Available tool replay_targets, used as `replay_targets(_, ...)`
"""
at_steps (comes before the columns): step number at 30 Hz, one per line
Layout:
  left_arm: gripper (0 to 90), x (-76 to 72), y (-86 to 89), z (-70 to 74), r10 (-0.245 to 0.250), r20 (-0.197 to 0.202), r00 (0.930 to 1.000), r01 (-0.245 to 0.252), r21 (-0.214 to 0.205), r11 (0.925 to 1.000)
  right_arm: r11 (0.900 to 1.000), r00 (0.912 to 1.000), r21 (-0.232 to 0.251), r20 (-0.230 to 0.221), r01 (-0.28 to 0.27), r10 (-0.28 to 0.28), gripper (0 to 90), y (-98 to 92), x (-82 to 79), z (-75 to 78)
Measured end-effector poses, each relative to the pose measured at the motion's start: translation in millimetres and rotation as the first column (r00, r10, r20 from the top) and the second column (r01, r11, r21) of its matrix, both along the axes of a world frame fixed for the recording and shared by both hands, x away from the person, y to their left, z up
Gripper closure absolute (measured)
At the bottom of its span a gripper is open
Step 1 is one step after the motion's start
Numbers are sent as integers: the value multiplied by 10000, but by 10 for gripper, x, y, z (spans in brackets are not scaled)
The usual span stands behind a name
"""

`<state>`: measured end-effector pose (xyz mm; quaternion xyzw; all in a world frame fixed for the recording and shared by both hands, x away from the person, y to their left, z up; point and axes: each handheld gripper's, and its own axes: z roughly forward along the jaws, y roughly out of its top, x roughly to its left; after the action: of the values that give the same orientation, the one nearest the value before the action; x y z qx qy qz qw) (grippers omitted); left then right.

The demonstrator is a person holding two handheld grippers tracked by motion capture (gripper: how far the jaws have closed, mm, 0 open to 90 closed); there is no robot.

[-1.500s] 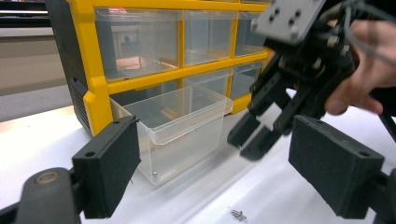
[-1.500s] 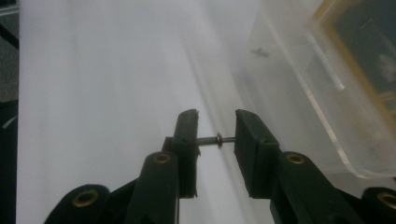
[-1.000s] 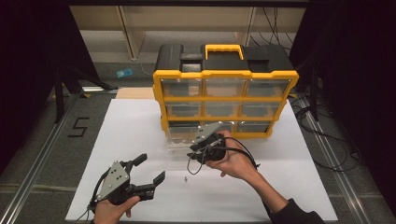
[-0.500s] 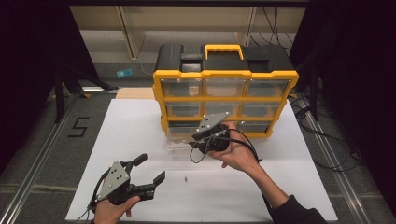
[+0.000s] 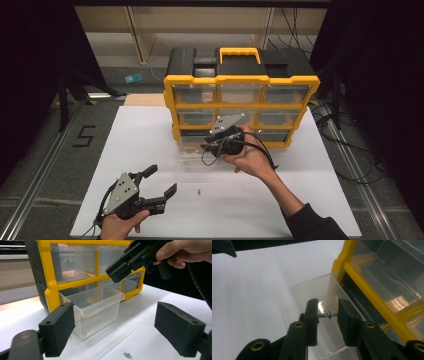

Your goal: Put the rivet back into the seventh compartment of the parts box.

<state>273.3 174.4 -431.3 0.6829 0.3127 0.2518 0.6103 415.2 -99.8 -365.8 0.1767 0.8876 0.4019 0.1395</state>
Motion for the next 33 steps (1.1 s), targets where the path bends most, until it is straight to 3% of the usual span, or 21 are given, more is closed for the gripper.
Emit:
replay_targets(12, 163, -2, 5, 2, 57, -19, 10000, -57, 11, 10000, 9996, 9996, -181, -120, 235, -237, 705, 34, 117, -112)
replay_targets(19, 163, 14, 7, 2, -100, 170, 9998, 100, -9, 9999, 9991, 9995, -380, -242, 209, -218, 699, 50, 155, -171)
replay_targets(20, 163, -4, 6, 4, 1, -20, 10000, -1, -7, 10000, 9990, 9995, -350, -161, 268, -274, 685, 55, 158, -187)
replay_targets(26, 163, -1, 7, 5, -11, 19, 10000, 11, -18, 10000, 9988, 9995, -414, -153, 255, -262, 545, 53, 162, -193)
replay_targets(31, 162, -4, 6, 6, -1, -10, 10000, 1, -65, 10000, 9985, 9989, -309, -119, 449, -453, 315, 54, 150, -182)
replay_targets(33, 162, -2, 9, 6, -2, 9, 10000, 2, -32, 10000, 9984, 9985, -248, -187, 510, -515, 263, 51, 142, -175)
